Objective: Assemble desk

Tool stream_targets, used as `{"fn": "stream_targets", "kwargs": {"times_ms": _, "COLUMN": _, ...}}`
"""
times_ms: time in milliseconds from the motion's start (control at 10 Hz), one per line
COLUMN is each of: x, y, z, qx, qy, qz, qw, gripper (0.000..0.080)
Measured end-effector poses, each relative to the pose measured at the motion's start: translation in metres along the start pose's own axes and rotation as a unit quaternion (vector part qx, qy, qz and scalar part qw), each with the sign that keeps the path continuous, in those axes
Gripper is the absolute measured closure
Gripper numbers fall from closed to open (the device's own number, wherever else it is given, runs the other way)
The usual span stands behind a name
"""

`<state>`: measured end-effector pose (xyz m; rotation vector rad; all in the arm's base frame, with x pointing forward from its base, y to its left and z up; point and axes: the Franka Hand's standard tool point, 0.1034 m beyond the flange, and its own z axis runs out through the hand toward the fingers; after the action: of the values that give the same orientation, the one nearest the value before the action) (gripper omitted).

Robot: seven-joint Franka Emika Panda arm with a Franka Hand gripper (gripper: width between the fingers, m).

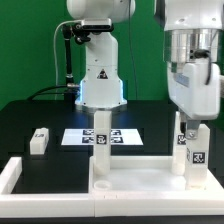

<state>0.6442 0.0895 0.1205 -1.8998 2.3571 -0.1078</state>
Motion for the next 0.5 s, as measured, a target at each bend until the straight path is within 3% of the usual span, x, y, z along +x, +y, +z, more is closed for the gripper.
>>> {"fn": "stream_targets", "kwargs": {"times_ms": 200, "x": -0.0139, "y": 0.0044, "z": -0.0008, "qx": 0.027, "qy": -0.004, "qz": 0.096, "qw": 0.995, "gripper": 0.0508}}
{"fn": "stream_targets", "kwargs": {"times_ms": 400, "x": -0.0133, "y": 0.0052, "z": -0.0014, "qx": 0.027, "qy": -0.002, "qz": 0.075, "qw": 0.997, "gripper": 0.0508}}
{"fn": "stream_targets", "kwargs": {"times_ms": 500, "x": -0.0128, "y": 0.0052, "z": -0.0005, "qx": 0.027, "qy": 0.000, "qz": 0.055, "qw": 0.998, "gripper": 0.0421}}
